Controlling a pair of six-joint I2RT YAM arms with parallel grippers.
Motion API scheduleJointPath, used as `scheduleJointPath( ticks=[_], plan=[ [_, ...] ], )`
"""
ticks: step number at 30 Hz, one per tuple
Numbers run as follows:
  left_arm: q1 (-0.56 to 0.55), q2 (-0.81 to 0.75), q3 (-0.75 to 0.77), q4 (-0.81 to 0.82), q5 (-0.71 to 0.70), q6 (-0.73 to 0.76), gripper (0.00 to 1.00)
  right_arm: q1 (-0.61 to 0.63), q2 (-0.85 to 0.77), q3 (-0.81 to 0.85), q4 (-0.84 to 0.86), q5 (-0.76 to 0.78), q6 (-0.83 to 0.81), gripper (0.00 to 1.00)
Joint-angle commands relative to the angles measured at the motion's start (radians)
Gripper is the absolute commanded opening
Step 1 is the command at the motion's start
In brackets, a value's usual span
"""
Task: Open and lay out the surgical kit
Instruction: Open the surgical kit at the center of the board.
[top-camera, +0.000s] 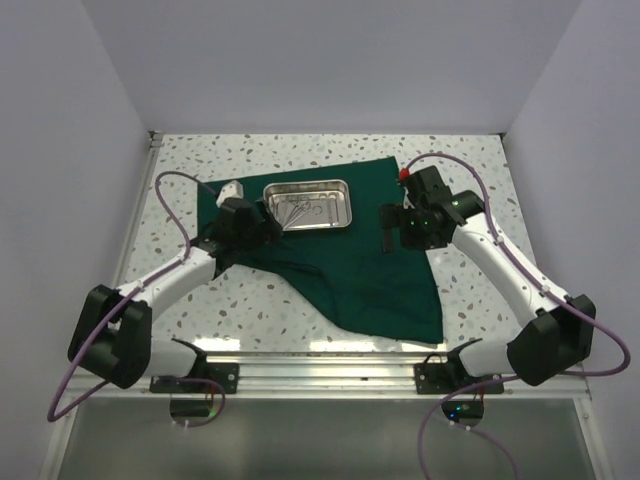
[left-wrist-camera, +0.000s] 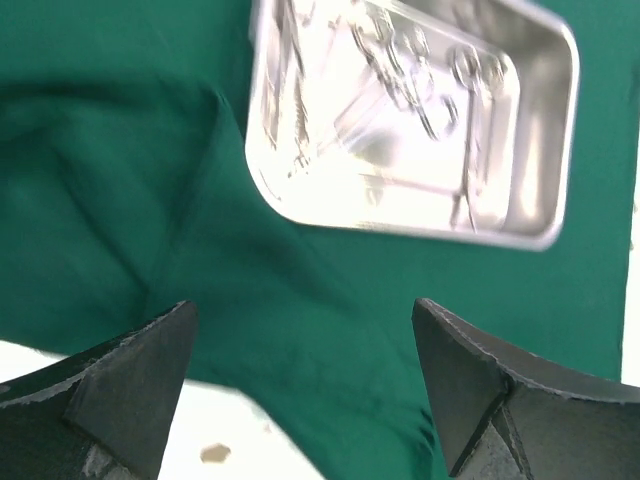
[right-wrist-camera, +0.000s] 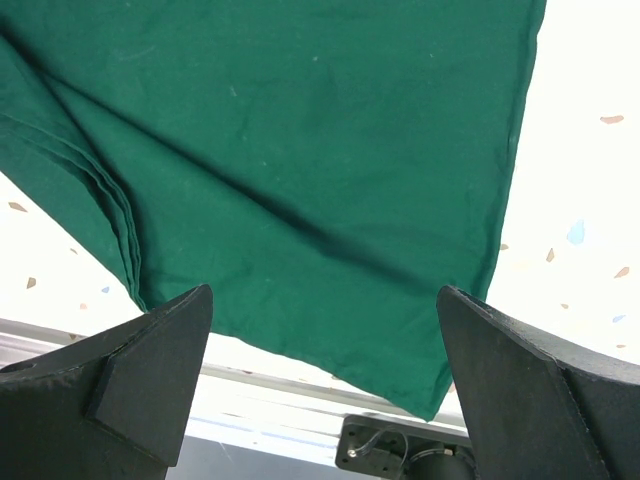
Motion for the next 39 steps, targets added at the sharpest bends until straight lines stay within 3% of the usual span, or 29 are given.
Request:
scheduleJointPath(
  ticks=[1,8,14,20,22,30,33,39],
  plan=[
    [0.07,0.042,0.045,0.06,-0.023,0.097,0.93,0.006,-0.034,0.0,-0.026,-0.013,-0.009,0.99],
    [0.167,0.156,0.036,0.19,0.076,0.193,0.91,0.006,-0.034,-0.011,-0.031,-0.004,-0.015,0.99],
    [0.171,0.252,0.004,0.355,0.169,0.207,0.9,0.006,-0.027,-0.015,-0.032,0.001,-0.015,0.99],
    [0.171,0.352,0.018,0.404,0.205,0.19,0.88,0.006,-0.022,-0.019,-0.037,0.013,-0.02,0.99],
    [0.171,0.366,0.012,0.418,0.22,0.184,0.84,0.006,-0.018,-0.018,-0.038,0.013,-0.02,0.99],
    [0.171,0.317,-0.102,0.519,0.342,0.107,0.47,0.006,-0.004,-0.012,-0.035,0.023,-0.023,0.99],
    [0.171,0.297,-0.096,0.51,0.396,0.101,0.4,0.006,0.001,-0.009,-0.034,0.026,-0.025,0.99],
    [0.171,0.217,-0.039,0.404,0.468,0.132,0.43,0.006,0.006,-0.005,-0.034,0.027,-0.025,0.99]
  ],
)
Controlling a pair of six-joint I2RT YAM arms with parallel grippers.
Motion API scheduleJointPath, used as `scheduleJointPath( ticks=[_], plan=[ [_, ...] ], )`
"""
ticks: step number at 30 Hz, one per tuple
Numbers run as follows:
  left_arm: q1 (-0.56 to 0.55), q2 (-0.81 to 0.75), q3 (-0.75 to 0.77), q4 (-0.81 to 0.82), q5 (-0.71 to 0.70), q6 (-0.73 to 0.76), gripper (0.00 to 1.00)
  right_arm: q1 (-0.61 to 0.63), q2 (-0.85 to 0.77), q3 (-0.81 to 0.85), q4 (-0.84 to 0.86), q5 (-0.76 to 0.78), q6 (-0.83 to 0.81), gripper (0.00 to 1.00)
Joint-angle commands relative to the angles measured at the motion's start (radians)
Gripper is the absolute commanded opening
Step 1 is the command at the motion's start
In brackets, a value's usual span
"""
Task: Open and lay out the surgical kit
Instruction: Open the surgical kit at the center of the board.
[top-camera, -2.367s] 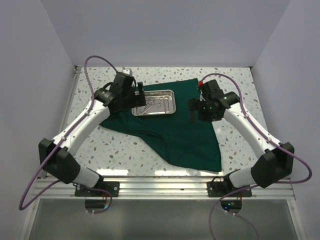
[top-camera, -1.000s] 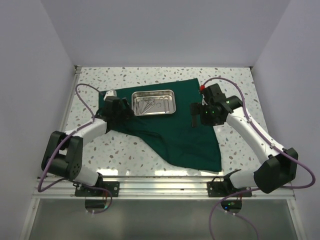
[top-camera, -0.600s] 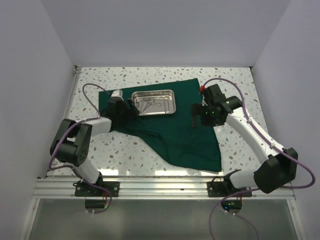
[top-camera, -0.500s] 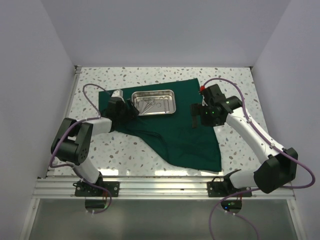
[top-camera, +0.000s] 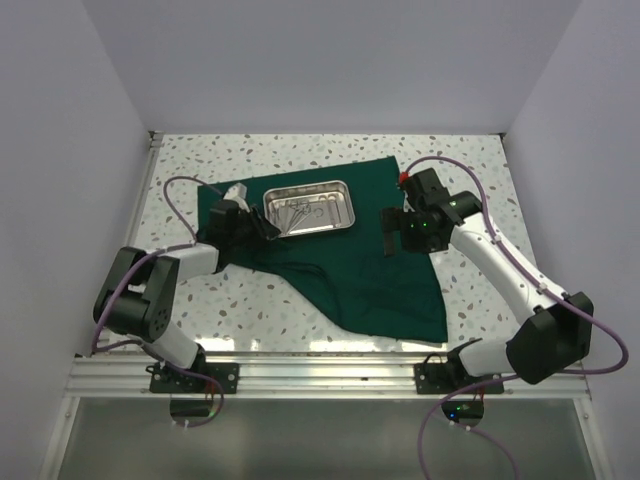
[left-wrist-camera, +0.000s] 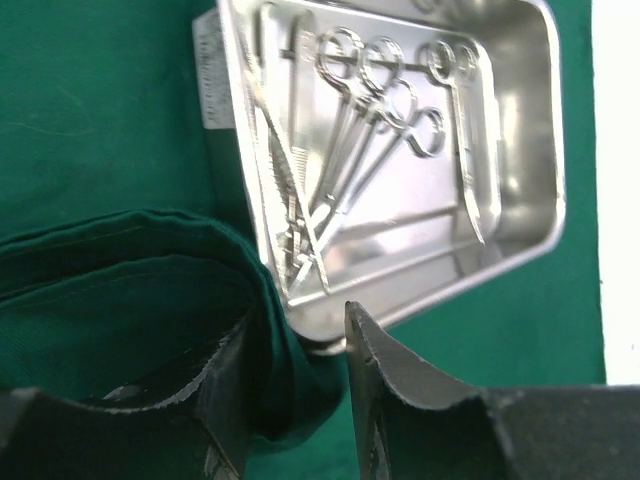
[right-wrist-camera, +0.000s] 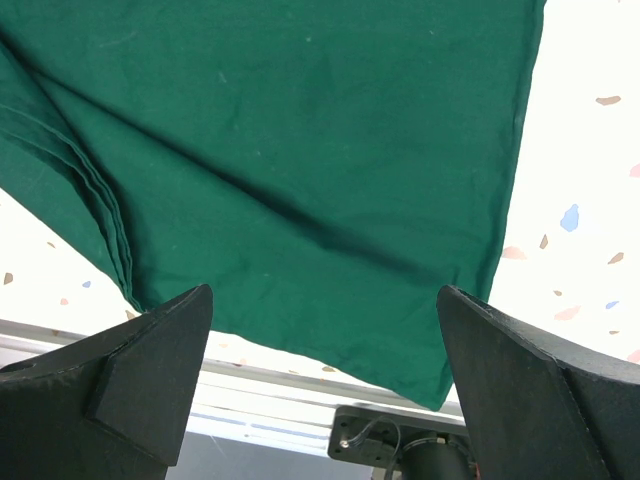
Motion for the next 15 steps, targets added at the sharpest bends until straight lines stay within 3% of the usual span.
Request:
scheduleJointPath(
  ticks=[1,8,15],
  plan=[
    [-0.003,-0.071,0.049,-0.078,0.123,0.028,0.43,0.006,0.004,0.011,-0.016,0.012,-0.02,0.99],
    [-0.002,-0.092,0.137,-0.152,0.245,0.069,0.48,0.006,0.001,0.014,-0.013,0.012,-0.02,0.99],
    [-0.003,-0.119,0.069,-0.129,0.288,0.069,0.42,0.006,-0.014,0.005,-0.017,0.015,-0.019,0.99]
  ],
)
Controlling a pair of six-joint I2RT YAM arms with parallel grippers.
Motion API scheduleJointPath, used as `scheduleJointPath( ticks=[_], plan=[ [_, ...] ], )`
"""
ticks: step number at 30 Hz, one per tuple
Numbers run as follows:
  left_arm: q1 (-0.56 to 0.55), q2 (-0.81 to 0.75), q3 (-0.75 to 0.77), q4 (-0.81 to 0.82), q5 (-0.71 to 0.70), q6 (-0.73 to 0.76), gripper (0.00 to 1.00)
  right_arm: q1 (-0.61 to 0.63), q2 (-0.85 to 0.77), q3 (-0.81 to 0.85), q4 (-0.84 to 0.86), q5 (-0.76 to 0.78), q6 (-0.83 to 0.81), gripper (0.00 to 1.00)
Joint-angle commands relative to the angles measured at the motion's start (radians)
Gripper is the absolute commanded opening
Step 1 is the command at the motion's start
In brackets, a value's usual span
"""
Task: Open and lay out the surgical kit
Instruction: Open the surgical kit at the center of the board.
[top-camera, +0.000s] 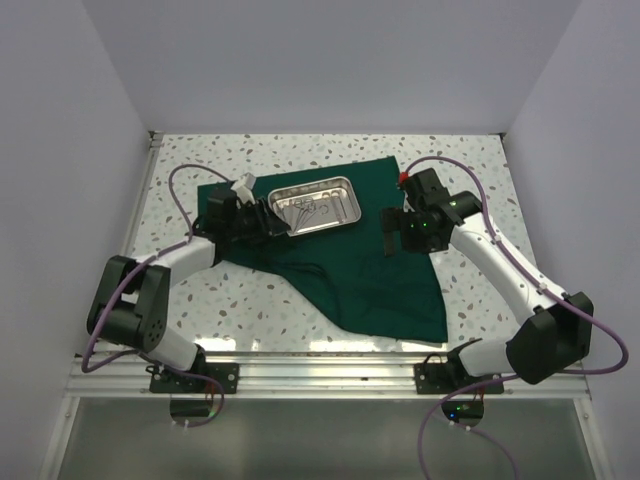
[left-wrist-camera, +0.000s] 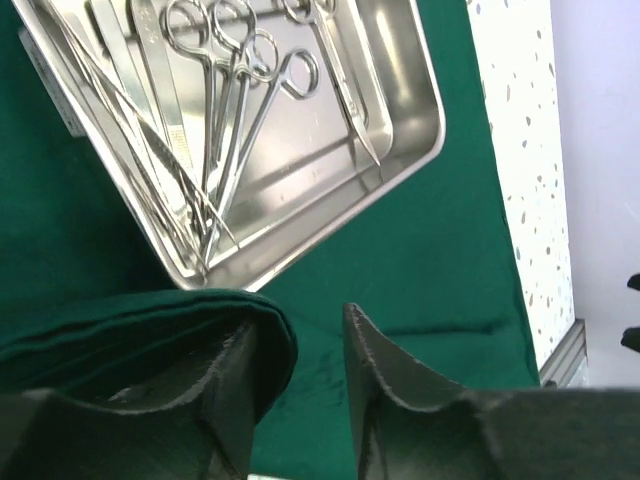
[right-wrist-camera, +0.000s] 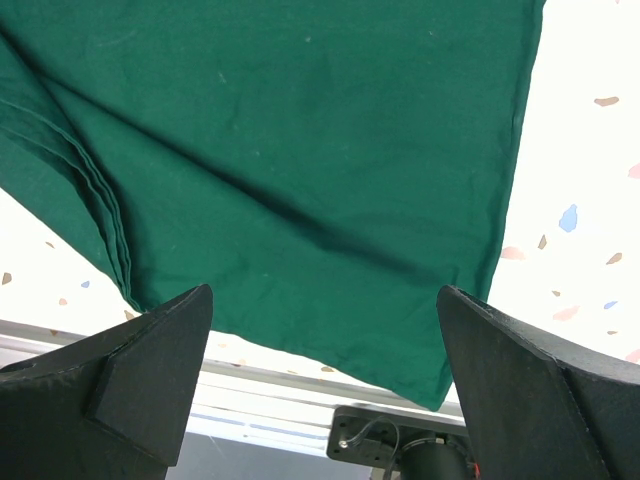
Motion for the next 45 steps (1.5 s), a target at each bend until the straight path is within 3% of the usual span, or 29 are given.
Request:
scheduleJointPath(
  ticks=[1,10,15,17,24,28,33,37,42,45],
  plan=[
    [-0.003,-0.043,-0.036,0.019,0.068,0.021,0.39,0.006,-0.017,0.003,-0.017,0.014,-0.017,0.99],
    [-0.003,-0.039,-0.096,0.032,0.079,0.029,0.0,0.004,-0.023,0.0,-0.017,0.006,-0.016,0.99],
    [-0.003,-0.066,-0.06,-0.059,0.008,0.055,0.0,0.006,-0.028,0.005,-0.019,0.003,-0.014,0.99],
    [-0.003,-0.104,-0.009,-0.167,-0.031,0.073,0.0,0.007,-0.031,0.008,-0.02,0.003,-0.013,0.99],
    [-0.003,-0.288,0.207,-0.687,-0.16,0.063,0.0,0.006,-0.037,0.011,0.0,-0.026,-0.004,0.99],
    [-0.003,-0.33,0.31,-1.104,-0.313,0.037,0.0,0.006,-0.026,0.019,0.024,-0.038,0.006,0.99],
    [-0.003,-0.39,0.174,-1.345,-0.283,0.017,0.0,0.006,-0.008,0.028,0.055,-0.069,0.012,0.99],
    [-0.004,-0.532,0.03,-1.494,-0.243,0.0,0.0,0.004,-0.002,0.023,0.09,-0.086,0.018,0.99],
    [-0.004,-0.634,-0.095,-1.535,-0.041,-0.002,0.0,0.004,-0.017,-0.026,0.151,-0.112,0.041,0.99],
    [-0.006,-0.658,-0.115,-1.535,-0.045,-0.023,0.02,0.004,-0.013,-0.043,0.159,-0.127,0.05,0.99]
  ],
)
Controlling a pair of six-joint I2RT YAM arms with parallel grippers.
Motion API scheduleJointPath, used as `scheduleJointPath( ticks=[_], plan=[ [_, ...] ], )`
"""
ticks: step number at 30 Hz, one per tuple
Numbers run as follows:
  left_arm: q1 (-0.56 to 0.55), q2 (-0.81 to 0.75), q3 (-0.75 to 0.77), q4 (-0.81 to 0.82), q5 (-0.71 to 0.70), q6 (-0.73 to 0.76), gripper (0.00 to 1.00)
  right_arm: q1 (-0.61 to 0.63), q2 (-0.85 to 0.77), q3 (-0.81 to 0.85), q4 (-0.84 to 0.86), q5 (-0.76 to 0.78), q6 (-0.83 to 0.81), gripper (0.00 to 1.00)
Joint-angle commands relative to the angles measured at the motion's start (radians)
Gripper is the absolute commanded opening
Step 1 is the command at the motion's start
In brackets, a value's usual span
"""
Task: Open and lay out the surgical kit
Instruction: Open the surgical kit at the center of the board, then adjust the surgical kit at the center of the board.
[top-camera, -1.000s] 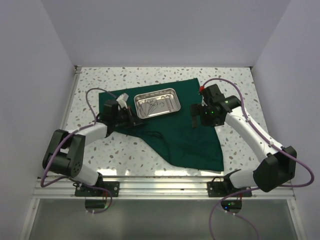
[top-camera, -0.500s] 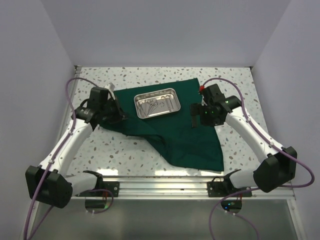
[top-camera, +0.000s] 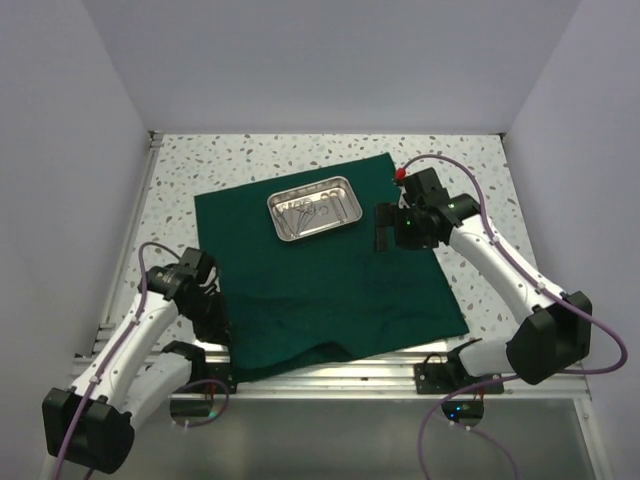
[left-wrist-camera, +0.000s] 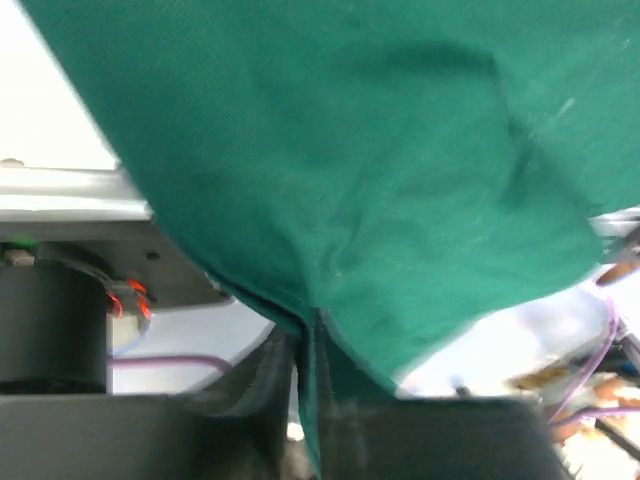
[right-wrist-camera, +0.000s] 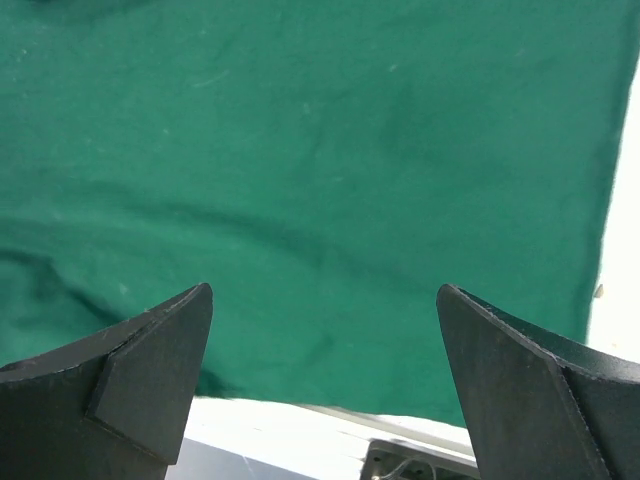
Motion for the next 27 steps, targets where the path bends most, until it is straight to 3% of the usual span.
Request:
scheduleJointPath(
  ticks=[1,2,3,6,10,13,22,27],
  plan=[
    [-0.006,0.001,-0.016,-0.064,0.092,-0.018,0.22,0.004,-0.012,-0.021,0.042,-0.044,0.022,0.99],
    [-0.009,0.013,-0.013,-0.066,0.092,-0.013,0.67,0.006,-0.016,-0.024,0.044,-0.048,0.024,0.99],
    [-0.014,0.041,-0.003,-0.066,0.083,-0.013,0.99,0.006,-0.019,-0.026,0.044,-0.053,0.022,0.99],
    [-0.035,0.105,0.124,-0.061,0.005,0.0,1.0,0.004,-0.032,-0.031,0.045,-0.045,0.018,0.99],
    [-0.035,0.272,0.472,-0.052,-0.162,0.021,1.0,0.006,-0.041,-0.021,0.035,-0.044,0.018,0.99],
    [-0.032,0.375,0.605,-0.009,-0.306,-0.031,1.0,0.004,-0.038,-0.003,0.03,-0.029,0.021,0.99],
    [0.038,0.787,0.796,0.342,-0.494,0.017,0.99,-0.006,0.045,0.144,0.006,0.033,0.004,0.99],
    [0.109,0.946,0.902,0.509,-0.499,0.001,0.97,-0.078,0.126,0.248,0.001,0.003,0.021,0.99]
  ],
)
